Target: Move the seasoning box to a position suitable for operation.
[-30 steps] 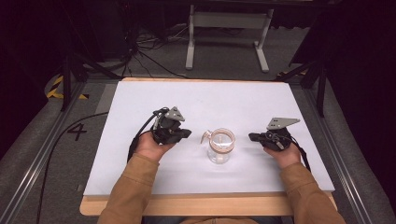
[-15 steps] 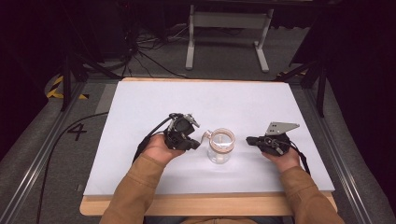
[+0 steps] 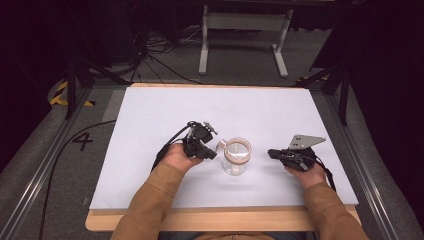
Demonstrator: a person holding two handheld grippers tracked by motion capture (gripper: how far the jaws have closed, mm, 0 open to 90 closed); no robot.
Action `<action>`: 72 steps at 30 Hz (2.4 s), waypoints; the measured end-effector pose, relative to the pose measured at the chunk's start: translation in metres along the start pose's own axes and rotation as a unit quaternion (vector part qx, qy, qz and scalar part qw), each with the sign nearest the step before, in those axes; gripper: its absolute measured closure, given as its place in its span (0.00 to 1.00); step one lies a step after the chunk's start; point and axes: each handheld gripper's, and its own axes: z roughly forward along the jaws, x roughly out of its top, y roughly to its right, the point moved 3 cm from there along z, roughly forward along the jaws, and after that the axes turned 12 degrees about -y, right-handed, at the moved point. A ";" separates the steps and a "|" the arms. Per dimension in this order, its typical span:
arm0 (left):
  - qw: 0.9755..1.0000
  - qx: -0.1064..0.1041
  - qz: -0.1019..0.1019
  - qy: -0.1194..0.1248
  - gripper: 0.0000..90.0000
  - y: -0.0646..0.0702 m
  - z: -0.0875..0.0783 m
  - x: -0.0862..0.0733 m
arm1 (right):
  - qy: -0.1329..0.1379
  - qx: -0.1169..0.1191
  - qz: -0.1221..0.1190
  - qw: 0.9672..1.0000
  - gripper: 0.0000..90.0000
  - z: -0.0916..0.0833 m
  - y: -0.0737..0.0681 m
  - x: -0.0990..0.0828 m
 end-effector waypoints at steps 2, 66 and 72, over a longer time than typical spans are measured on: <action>1.000 0.000 -0.008 -0.001 1.00 -0.003 0.000 0.001 | 0.001 -0.004 0.002 1.000 0.96 -0.002 0.000 -0.002; 0.995 0.045 -0.039 0.076 0.96 -0.020 -0.029 -0.045 | -0.043 0.058 -0.008 0.997 0.99 0.046 -0.043 0.050; 0.996 0.037 -0.034 0.079 0.95 -0.022 -0.028 -0.039 | -0.048 0.074 -0.032 0.996 0.99 0.047 -0.064 0.054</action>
